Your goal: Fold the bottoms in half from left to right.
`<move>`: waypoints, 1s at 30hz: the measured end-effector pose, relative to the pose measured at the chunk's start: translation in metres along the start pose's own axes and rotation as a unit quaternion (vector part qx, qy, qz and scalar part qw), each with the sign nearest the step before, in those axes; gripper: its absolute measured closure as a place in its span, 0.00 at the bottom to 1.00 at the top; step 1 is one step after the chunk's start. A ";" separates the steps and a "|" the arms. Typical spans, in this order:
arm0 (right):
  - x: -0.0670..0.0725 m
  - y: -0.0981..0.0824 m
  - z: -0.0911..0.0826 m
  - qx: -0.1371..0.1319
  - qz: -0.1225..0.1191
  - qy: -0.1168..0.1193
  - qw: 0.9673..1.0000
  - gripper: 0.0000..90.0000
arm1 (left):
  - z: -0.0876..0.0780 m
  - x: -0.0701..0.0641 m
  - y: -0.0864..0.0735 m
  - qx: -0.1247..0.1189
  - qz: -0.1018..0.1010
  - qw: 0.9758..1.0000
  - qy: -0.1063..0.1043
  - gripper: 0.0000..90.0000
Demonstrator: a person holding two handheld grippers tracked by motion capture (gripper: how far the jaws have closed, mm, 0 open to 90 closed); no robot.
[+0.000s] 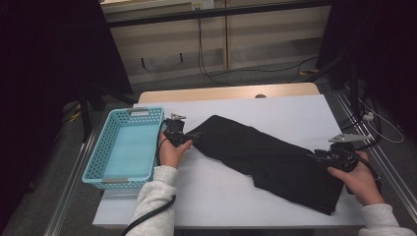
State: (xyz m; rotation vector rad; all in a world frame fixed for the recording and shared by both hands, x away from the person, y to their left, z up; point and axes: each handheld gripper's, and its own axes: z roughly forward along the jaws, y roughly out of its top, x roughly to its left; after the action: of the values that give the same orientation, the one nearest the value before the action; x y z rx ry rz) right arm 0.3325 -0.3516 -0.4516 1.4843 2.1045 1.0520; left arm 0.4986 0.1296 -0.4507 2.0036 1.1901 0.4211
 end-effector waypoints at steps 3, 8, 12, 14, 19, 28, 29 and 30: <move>0.006 0.003 -0.001 -0.004 -0.005 0.005 1.000 0.52 | 0.007 0.004 0.002 0.011 0.004 1.000 0.003 0.20; 0.018 0.006 -0.001 -0.014 -0.017 0.018 1.000 0.46 | 0.015 0.007 0.001 0.025 0.007 1.000 0.006 0.22; 0.027 0.008 0.000 -0.018 -0.031 0.034 0.999 0.45 | 0.018 0.005 -0.001 0.022 0.017 1.000 0.005 0.25; 0.031 0.009 0.000 -0.020 -0.034 0.035 0.999 0.44 | 0.017 0.004 0.000 0.026 0.014 1.000 -0.002 0.33; 0.039 0.010 0.000 -0.019 -0.042 0.048 0.998 0.43 | 0.015 -0.003 0.001 0.034 0.010 0.999 -0.022 0.65; 0.063 0.009 0.009 -0.027 -0.046 0.071 0.996 0.41 | 0.013 -0.006 0.007 0.057 -0.018 0.997 -0.051 0.95; 0.067 0.009 0.011 -0.027 -0.049 0.075 0.996 0.41 | 0.012 -0.006 0.008 0.062 -0.015 0.997 -0.049 0.95; 0.073 0.009 0.013 -0.027 -0.054 0.079 0.995 0.42 | 0.012 -0.006 0.009 0.061 -0.018 0.997 -0.047 0.95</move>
State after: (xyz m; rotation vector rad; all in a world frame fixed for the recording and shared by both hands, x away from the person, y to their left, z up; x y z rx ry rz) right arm 0.3186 -0.2788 -0.4446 1.2848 2.2167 1.2105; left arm 0.5080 0.1163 -0.4516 2.0785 1.2166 0.2385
